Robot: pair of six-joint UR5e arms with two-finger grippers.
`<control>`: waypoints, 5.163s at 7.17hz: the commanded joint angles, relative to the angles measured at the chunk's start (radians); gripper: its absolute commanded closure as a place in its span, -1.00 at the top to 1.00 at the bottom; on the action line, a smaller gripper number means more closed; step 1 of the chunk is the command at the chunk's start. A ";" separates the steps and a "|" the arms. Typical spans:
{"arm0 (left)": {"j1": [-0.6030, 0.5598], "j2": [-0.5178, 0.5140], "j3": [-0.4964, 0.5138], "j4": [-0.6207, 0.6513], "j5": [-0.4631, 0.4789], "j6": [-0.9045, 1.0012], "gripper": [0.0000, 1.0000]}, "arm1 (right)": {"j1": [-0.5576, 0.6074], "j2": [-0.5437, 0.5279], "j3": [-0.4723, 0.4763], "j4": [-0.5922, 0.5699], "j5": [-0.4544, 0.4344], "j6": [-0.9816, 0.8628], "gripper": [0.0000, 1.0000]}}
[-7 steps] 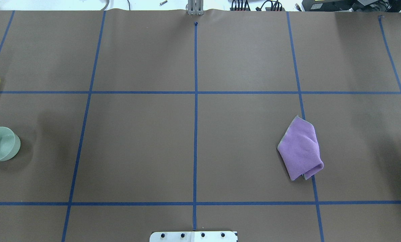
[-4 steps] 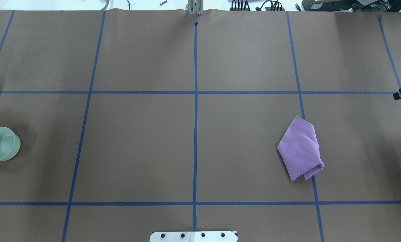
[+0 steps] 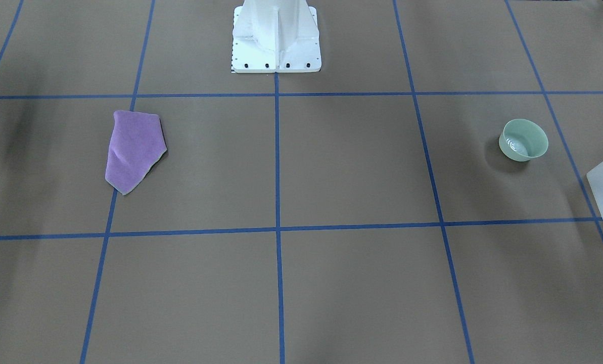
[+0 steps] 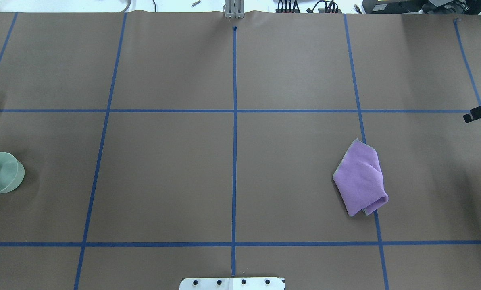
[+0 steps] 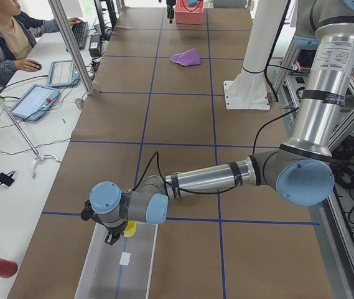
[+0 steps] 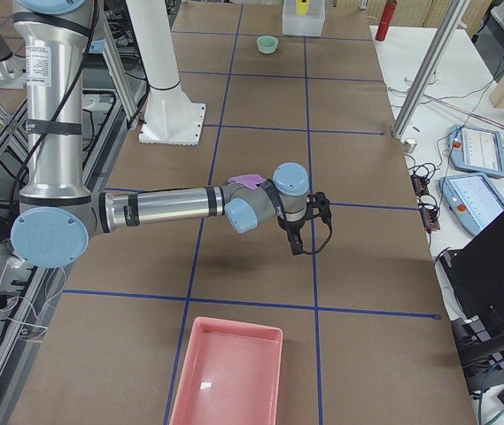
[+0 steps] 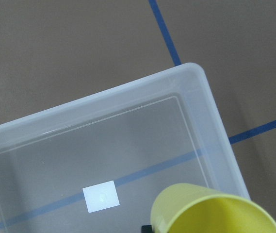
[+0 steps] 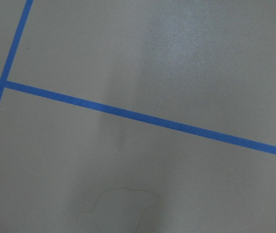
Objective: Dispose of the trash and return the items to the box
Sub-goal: 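Lift the yellow cup with the left gripper and drop it into the clear bin, then move the left gripper back to the pale green bowl and grasp its rim, then carry the green bowl into the clear bin with the left gripper while the right hovers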
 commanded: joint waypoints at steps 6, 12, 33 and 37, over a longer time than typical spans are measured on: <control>0.073 -0.008 0.128 -0.149 -0.029 -0.128 -0.80 | -0.014 -0.001 -0.001 -0.002 0.002 0.002 1.00; -0.032 -0.002 -0.071 -0.075 -0.165 -0.128 0.93 | -0.096 0.002 0.008 0.105 0.001 0.211 1.00; 0.521 0.389 -0.487 -0.481 -0.058 -0.727 -1.00 | -0.198 0.008 -0.001 0.166 -0.036 0.368 1.00; 0.284 0.312 -0.481 -0.277 -0.173 -0.524 -1.00 | -0.204 0.009 -0.004 0.164 -0.038 0.368 1.00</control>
